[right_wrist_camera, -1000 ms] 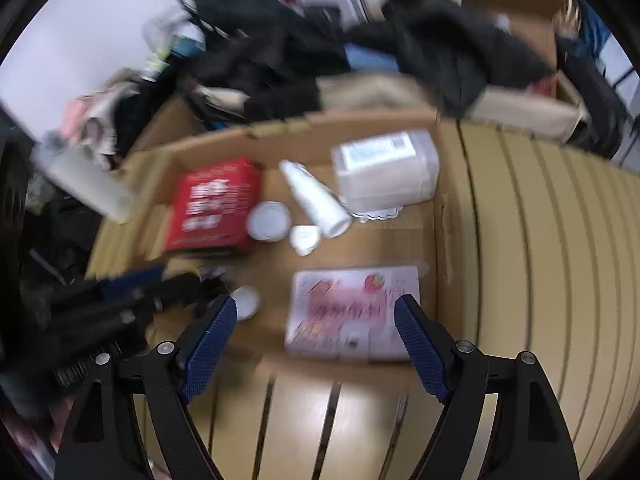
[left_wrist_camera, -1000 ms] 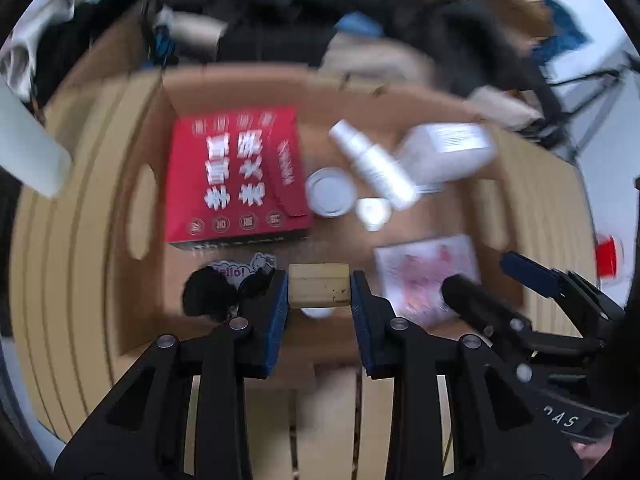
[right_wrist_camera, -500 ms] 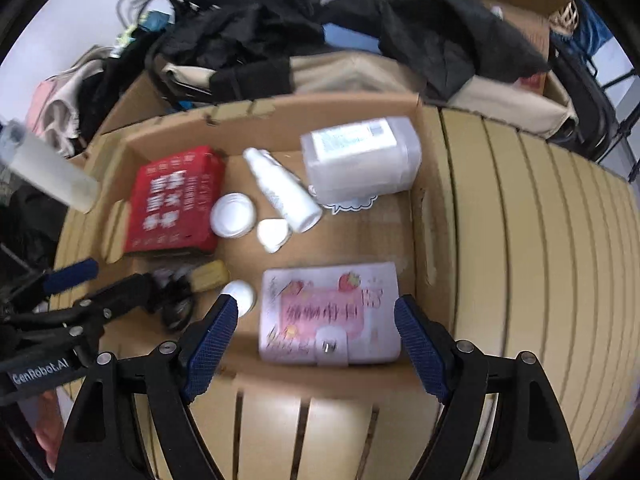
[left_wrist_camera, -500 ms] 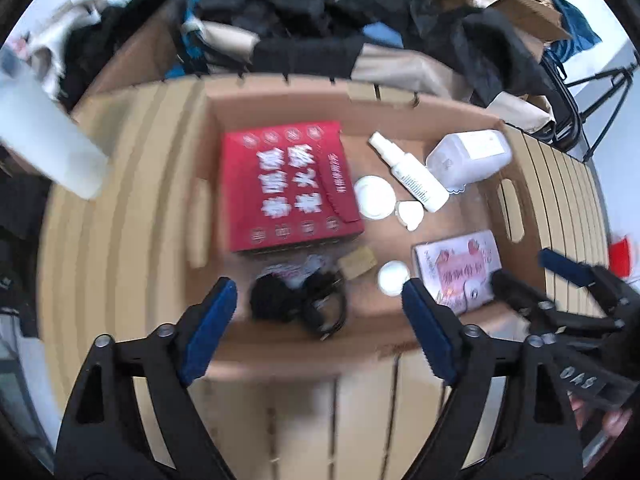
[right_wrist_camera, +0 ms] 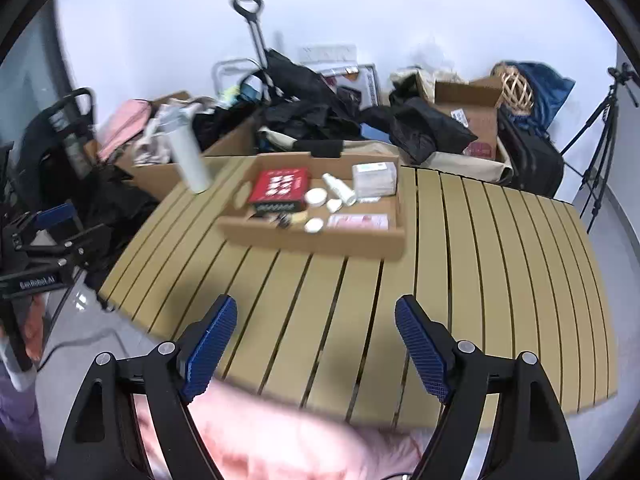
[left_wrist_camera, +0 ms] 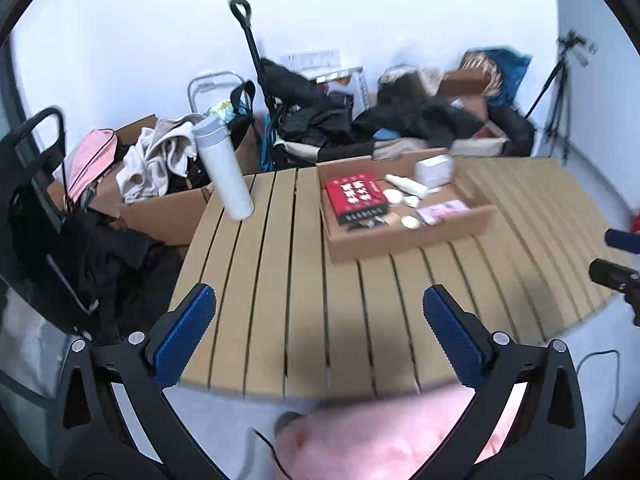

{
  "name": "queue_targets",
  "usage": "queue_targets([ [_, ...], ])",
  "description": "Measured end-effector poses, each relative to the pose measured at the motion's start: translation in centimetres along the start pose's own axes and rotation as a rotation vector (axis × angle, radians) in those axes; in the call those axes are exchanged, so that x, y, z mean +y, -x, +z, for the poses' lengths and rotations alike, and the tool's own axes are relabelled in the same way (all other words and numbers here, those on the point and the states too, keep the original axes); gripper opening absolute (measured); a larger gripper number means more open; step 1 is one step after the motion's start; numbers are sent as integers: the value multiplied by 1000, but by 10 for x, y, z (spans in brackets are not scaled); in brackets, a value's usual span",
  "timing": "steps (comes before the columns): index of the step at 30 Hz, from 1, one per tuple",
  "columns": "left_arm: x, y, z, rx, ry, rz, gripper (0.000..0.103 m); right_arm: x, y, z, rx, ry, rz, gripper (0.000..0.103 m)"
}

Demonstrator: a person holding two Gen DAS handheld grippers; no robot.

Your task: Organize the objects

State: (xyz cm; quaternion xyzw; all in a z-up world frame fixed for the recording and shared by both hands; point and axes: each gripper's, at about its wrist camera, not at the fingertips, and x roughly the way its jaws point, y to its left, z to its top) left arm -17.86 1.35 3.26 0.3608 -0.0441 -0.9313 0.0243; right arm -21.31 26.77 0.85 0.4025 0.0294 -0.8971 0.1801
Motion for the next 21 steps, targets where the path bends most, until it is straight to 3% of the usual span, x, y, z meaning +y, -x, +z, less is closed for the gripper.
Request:
queue_targets([
  [4,5,63,-78,-80,78,-5,103,22,49,-72,-96,1,-11,87],
  [7,1,77,-120,-53,142,-19,103,37,65,-123,-133,-28,-11,87],
  [8,-5,80,-129,-44,122,-41,103,43,68,-140,-138,-54,-12,87],
  [10,-12,82,-140,-49,83,-7,103,48,74,-157,-158,-102,-12,87],
  [21,-16,106,-151,-114,73,-5,103,94,73,-165,-148,0,-83,88],
])
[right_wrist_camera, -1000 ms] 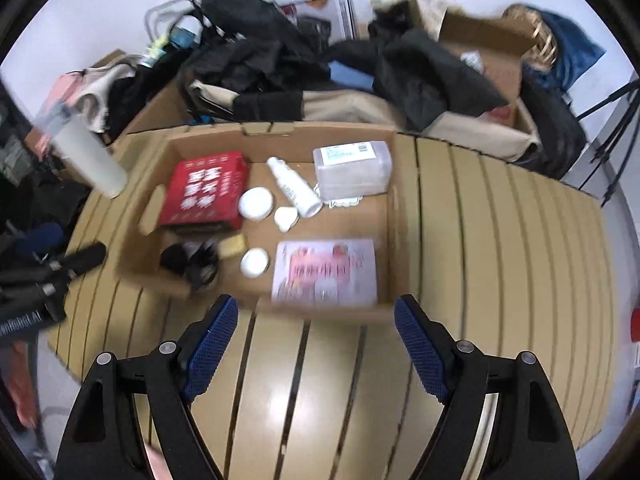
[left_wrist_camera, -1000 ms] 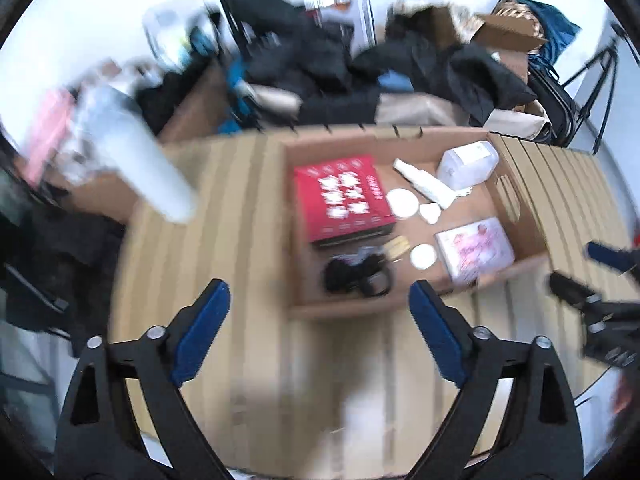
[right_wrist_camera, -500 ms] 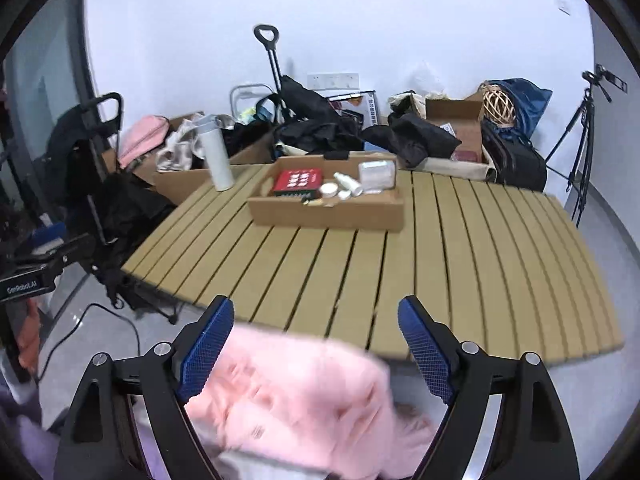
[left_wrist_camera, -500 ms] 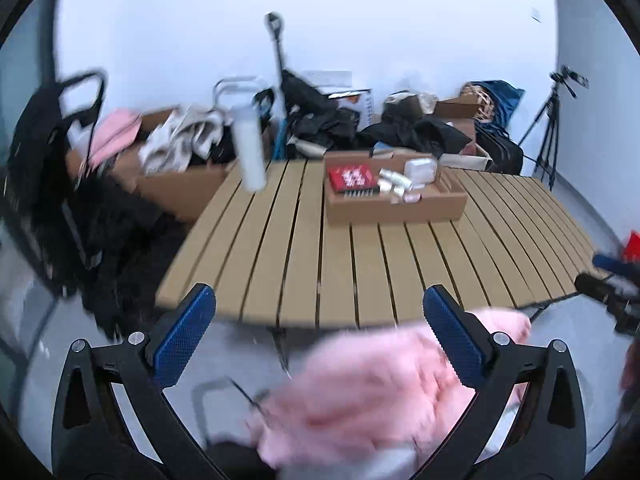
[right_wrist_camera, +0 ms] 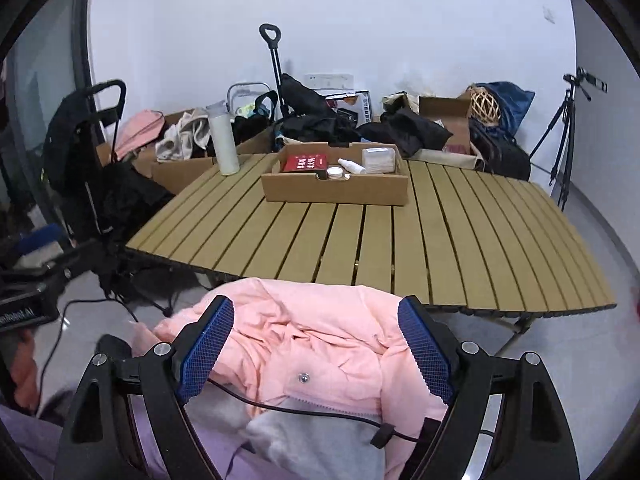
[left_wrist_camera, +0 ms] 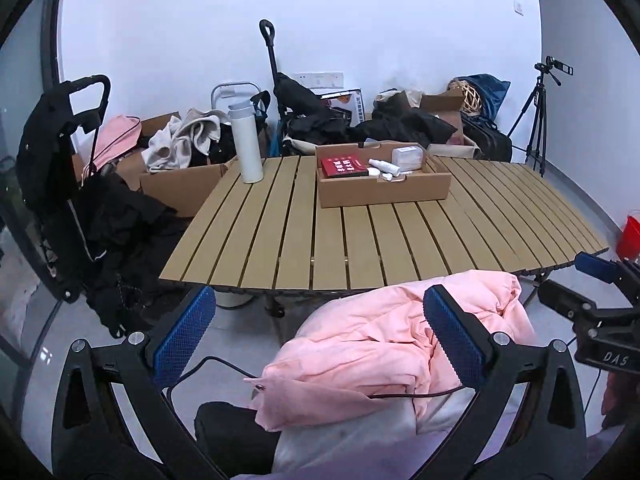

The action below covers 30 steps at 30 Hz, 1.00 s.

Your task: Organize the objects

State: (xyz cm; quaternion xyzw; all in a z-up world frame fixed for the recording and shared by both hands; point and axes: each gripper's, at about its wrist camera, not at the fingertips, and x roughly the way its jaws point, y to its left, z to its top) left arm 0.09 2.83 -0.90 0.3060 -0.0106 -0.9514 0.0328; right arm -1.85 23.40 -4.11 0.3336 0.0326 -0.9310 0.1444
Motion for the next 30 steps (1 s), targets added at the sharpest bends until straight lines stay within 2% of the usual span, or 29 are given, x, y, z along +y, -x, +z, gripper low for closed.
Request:
queue_targets([
  [10,5,0,-3,0,17,15,103,11,11,1,-36,35,-42,88],
  [16,3,-1,-4,5,6,19,103,12,11,-2,-32,34,-6,88],
  [30,3,0,-4,5,-2,22,103,8,10,-1,-26,21,-11,88],
])
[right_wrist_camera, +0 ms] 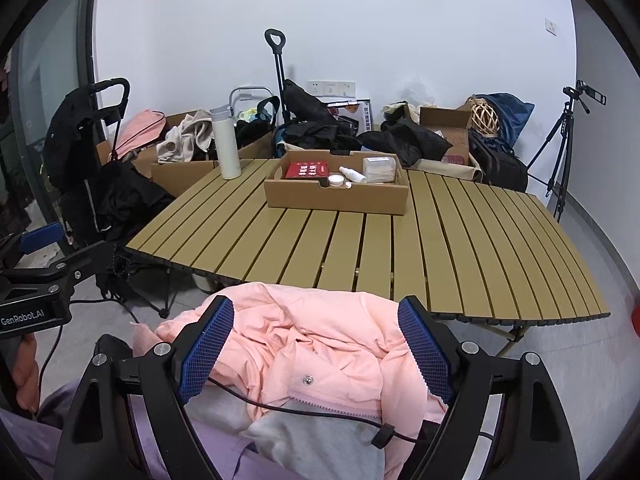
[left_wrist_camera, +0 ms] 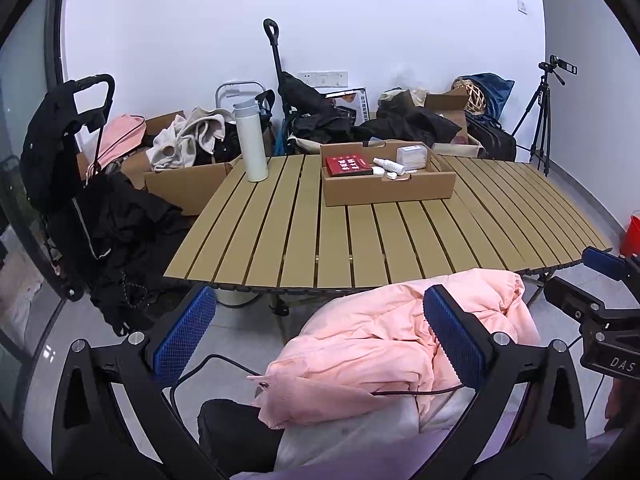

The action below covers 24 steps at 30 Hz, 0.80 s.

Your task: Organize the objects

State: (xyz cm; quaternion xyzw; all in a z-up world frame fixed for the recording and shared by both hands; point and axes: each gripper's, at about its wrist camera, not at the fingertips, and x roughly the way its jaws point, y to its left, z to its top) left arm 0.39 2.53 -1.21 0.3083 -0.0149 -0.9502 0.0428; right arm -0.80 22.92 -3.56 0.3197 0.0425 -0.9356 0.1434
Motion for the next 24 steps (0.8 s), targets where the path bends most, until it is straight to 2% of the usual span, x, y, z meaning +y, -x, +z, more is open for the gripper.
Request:
queue_targets([
  [24,4,0,-1,2,7,6,103,-2,-5,0,17,-4,-4,88],
])
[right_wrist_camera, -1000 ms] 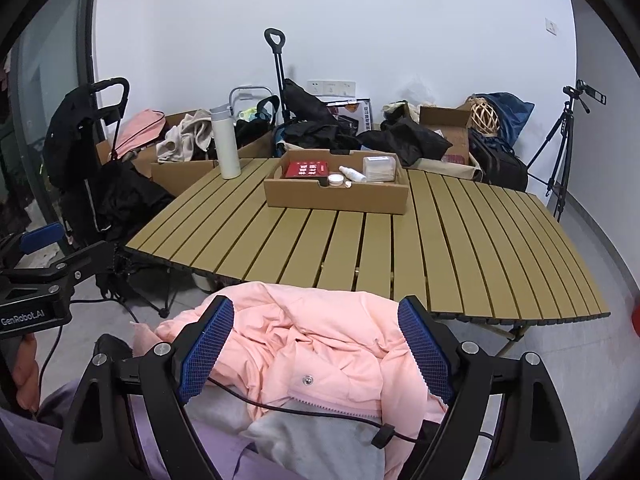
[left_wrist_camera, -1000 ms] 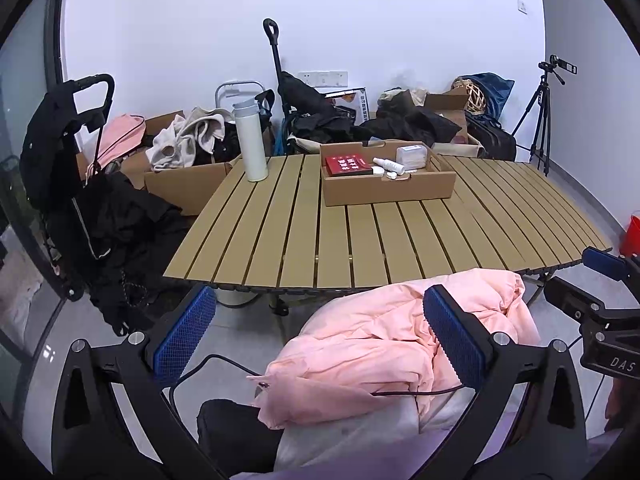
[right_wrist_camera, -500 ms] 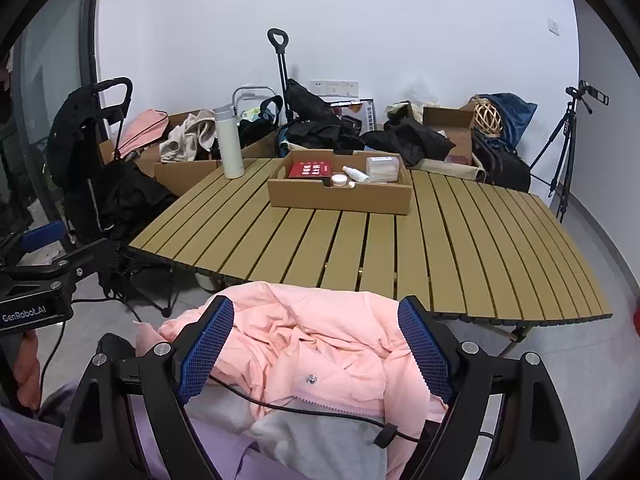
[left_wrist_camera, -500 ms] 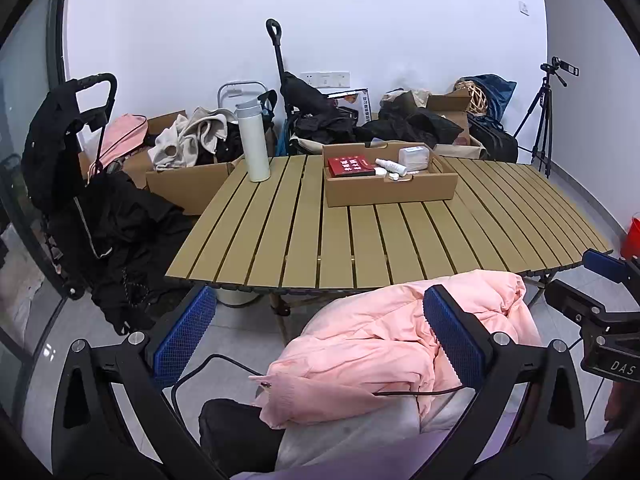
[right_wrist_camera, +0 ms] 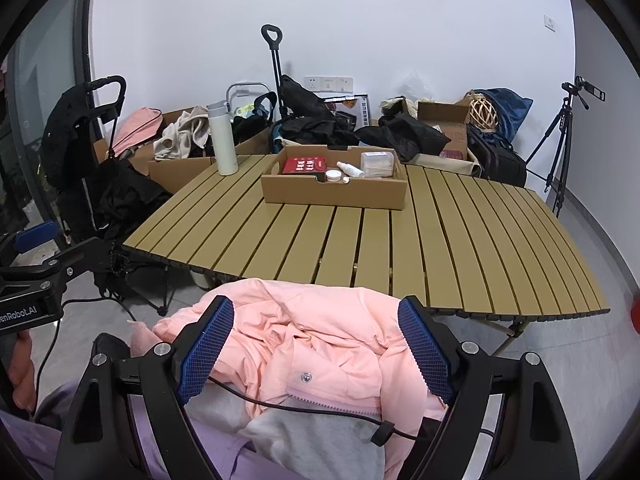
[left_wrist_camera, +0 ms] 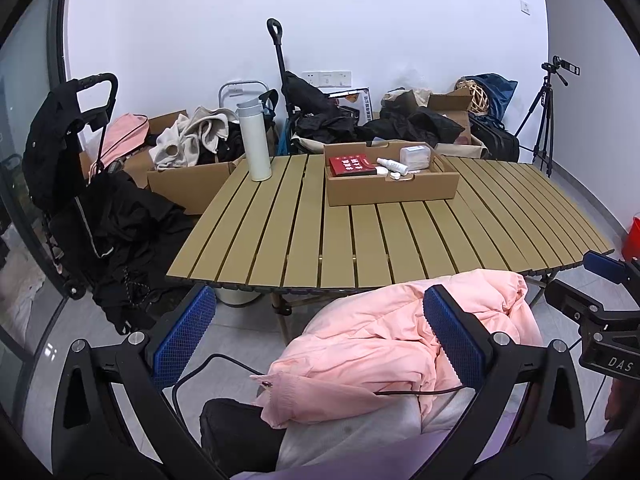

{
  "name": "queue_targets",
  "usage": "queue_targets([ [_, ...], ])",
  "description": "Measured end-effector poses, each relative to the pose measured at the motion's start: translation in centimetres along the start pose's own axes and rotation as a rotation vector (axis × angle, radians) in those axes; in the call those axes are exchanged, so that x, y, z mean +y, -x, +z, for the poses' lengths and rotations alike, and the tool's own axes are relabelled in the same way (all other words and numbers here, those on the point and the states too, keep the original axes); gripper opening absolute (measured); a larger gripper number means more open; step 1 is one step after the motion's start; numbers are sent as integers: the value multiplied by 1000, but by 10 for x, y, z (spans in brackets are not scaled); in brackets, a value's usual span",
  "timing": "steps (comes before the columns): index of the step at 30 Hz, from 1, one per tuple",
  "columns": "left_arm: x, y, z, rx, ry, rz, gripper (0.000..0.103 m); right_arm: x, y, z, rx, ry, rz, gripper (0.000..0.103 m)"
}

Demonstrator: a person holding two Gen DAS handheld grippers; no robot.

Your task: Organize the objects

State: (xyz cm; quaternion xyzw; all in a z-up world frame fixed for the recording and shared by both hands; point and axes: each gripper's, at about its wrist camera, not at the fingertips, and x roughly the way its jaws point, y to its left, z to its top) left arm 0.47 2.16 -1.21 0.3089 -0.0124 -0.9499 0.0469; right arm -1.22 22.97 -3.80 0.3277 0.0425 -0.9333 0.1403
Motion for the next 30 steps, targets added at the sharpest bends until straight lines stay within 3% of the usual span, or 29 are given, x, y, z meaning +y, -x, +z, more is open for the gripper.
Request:
queue_targets([
  [16,4,1,1,4,-7,-8,103,-1,-3,-2,11,-5,-4,88],
  [30,9,-13,-3,75,-13,-33,103,-4,-8,-4,27,-16,-2,88],
])
